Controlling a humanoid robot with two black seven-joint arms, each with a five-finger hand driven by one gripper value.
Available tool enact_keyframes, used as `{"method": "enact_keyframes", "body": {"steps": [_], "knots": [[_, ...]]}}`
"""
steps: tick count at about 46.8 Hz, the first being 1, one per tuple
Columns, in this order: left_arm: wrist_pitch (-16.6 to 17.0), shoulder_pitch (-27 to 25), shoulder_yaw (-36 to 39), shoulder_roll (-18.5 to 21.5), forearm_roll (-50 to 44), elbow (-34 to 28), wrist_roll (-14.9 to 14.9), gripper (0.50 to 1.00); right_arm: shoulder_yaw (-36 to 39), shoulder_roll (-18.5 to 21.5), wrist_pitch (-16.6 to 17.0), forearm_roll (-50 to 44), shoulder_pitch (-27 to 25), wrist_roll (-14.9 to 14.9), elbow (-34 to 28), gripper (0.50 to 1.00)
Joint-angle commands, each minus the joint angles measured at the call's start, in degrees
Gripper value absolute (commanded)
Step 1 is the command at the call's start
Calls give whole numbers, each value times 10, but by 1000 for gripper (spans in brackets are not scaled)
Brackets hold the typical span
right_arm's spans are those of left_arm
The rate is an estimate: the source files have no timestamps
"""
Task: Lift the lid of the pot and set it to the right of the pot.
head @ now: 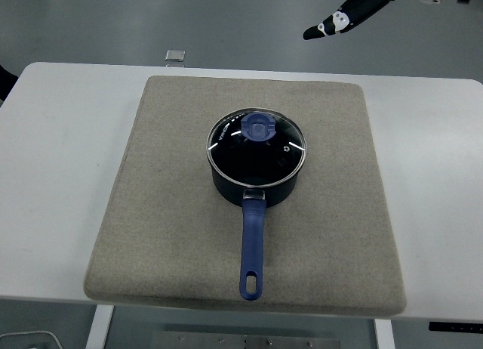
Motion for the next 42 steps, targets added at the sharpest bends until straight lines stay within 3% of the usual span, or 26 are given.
{"method": "enact_keyframes", "body": {"steps": [1,16,28,42], "knots": [[0,0,0,0,0,0,0,1000,1,0,0,-22,6,0,24,901],[0,0,0,0,0,0,0,1000,9,9,-11,-102,7,0,96,901],[0,0,0,0,0,0,0,1000,9,18,-58,-200,7,0,131,901],[0,0,0,0,0,0,0,1000,9,30,-86,-290,7,0,148,901]]}}
